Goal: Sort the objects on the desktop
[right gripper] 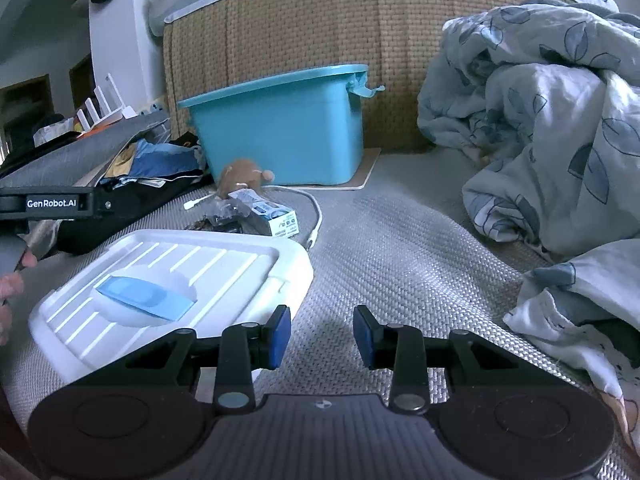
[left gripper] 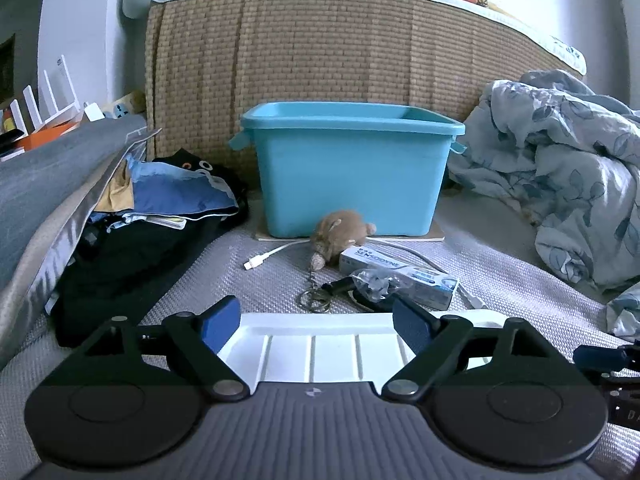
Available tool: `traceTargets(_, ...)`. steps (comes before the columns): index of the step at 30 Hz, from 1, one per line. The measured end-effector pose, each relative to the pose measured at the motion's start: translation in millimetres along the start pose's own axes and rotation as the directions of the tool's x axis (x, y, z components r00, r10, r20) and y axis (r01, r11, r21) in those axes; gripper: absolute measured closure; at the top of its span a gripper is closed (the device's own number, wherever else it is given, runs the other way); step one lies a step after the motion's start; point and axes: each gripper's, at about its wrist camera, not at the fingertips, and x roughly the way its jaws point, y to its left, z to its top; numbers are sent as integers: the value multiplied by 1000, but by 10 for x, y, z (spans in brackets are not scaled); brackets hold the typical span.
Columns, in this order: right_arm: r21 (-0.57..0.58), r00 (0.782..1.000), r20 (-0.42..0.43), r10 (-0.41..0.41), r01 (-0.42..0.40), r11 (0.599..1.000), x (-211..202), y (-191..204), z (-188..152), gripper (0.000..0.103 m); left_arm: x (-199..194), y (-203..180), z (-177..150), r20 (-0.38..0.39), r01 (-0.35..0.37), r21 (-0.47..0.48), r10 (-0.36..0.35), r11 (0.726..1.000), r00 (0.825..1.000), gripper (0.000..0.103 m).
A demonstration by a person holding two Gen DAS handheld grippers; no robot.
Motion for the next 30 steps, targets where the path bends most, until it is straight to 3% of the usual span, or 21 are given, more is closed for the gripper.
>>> traceTargets(30, 30, 1000, 12, 2, -2, 1000, -41, 218, 211, 63, 11, 0, -3, -1, 6, -2, -6, 1000, 1000, 16)
